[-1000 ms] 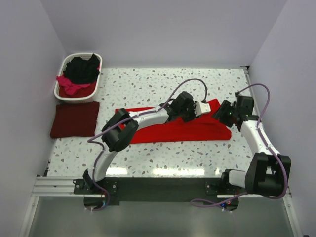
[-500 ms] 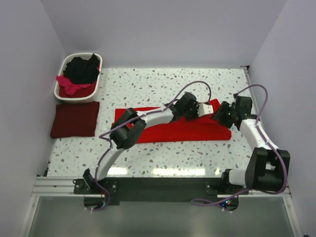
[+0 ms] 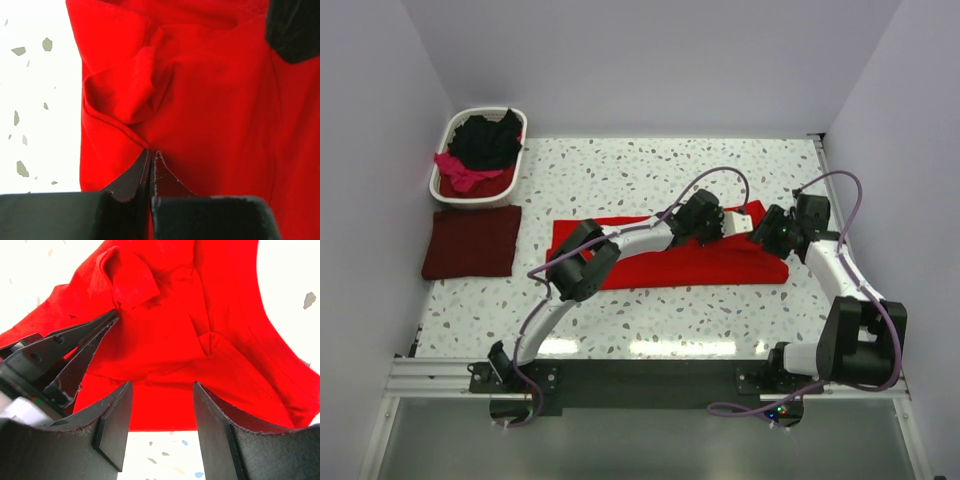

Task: Fold and stack the t-shirts
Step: Fold the tshirt

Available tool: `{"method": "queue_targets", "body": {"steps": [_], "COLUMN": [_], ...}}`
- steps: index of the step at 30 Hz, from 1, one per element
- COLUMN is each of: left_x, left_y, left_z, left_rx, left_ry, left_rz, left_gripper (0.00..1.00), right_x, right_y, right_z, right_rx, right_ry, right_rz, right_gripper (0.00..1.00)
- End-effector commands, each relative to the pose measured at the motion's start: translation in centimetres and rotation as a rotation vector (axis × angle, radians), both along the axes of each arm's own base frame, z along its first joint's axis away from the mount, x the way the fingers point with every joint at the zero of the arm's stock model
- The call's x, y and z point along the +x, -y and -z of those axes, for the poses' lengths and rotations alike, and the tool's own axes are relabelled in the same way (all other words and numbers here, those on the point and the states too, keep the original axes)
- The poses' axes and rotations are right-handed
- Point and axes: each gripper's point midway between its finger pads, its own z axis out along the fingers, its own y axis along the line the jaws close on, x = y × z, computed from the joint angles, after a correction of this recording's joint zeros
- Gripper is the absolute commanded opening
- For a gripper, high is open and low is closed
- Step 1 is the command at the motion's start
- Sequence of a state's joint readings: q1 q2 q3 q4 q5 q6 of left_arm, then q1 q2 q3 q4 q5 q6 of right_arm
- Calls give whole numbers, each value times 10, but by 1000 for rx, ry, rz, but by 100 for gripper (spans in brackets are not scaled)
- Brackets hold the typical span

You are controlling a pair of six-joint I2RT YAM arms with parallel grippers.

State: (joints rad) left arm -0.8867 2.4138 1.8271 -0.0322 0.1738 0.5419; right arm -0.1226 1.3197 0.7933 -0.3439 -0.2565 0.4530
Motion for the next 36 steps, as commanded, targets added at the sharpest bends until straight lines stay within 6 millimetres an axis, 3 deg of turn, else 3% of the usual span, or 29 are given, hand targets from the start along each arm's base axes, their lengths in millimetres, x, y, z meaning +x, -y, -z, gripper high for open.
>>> {"method": "queue_targets", "body": {"steps": [1, 7, 11, 23, 36], "left_x": [12, 6, 5, 5, 16], "left_y": [15, 10, 8, 2, -2], "left_z": [-66, -113, -127, -126, -117], "left_rx": [-132, -213, -240, -261, -284], "left_ry": [115, 158, 169, 144, 111], "left_rz": [-1, -5, -6, -21, -54], "left_gripper": [0, 0, 0, 0, 0], "right_x": [16, 36, 54, 96, 98], "right_y": [0, -1, -2, -2, -11], "right_z": [-9, -8, -7, 8, 37], "right_rx": [6, 49, 77, 124, 161], "right_ry": [49, 68, 92, 108, 45], "right_rz": [9, 49, 65, 77, 22], "right_gripper": [54, 53, 53, 47, 42]}}
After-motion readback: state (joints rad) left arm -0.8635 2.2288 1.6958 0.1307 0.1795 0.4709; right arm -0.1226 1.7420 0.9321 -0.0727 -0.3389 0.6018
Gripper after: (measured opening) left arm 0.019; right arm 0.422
